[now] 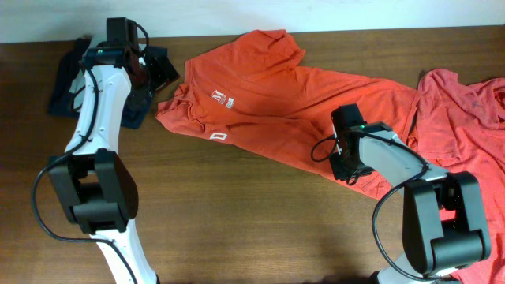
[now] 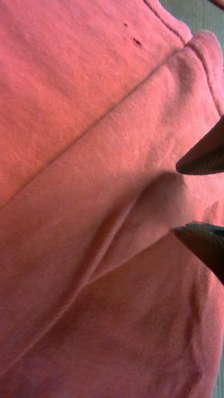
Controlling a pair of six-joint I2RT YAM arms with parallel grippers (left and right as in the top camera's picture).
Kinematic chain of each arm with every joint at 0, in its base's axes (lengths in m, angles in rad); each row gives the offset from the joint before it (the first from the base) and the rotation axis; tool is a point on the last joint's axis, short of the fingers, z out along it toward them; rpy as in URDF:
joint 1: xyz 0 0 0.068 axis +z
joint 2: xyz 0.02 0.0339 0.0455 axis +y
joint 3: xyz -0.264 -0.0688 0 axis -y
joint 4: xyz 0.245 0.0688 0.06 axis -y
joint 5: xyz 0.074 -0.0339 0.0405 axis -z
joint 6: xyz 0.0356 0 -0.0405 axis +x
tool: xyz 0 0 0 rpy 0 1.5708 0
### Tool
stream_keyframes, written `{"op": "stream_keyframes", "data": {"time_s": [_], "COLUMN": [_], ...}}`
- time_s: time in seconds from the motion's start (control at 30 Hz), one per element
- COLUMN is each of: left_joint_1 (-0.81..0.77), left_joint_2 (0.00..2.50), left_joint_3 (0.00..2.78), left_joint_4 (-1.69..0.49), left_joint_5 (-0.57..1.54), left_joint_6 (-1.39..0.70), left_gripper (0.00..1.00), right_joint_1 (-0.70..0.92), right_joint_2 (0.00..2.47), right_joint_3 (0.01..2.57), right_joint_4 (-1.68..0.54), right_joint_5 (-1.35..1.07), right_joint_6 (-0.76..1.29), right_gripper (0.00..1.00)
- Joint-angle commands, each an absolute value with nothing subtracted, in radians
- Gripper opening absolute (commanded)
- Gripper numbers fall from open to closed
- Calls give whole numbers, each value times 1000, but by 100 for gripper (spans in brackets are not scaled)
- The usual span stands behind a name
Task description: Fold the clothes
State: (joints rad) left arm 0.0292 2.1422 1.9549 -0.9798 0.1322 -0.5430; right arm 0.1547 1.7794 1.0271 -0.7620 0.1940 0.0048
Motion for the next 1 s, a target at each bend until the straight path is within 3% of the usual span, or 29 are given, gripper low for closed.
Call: {"op": "stream_keyframes", "data": {"time_s": [0.0, 0.33, 0.5, 0.83, 0.97], "left_joint_1": [27, 27, 27, 27, 27], "left_joint_2": [2147, 2147, 2147, 2147, 2147], "left_joint_3": [1948, 1948, 1948, 1948, 1948], "left_joint_4": [-979, -979, -979, -979, -979], "left_joint_5": [142, 142, 142, 142, 142], "left_joint_6": [-549, -549, -549, -549, -549], "left_gripper": [99, 99, 99, 99, 99], "right_joint_1": [149, 149, 149, 149, 149], "right_joint_2": [1782, 1782, 1781, 1781, 1781], "right_joint_3": [1005, 953, 954, 965, 985], "right_joint_4": [-758, -695, -694, -709, -734], "right_joint_5": [191, 192, 192, 192, 196], "right_joint_6": [17, 17, 17, 16, 16], "right_gripper": [33, 32, 8, 8, 13]}}
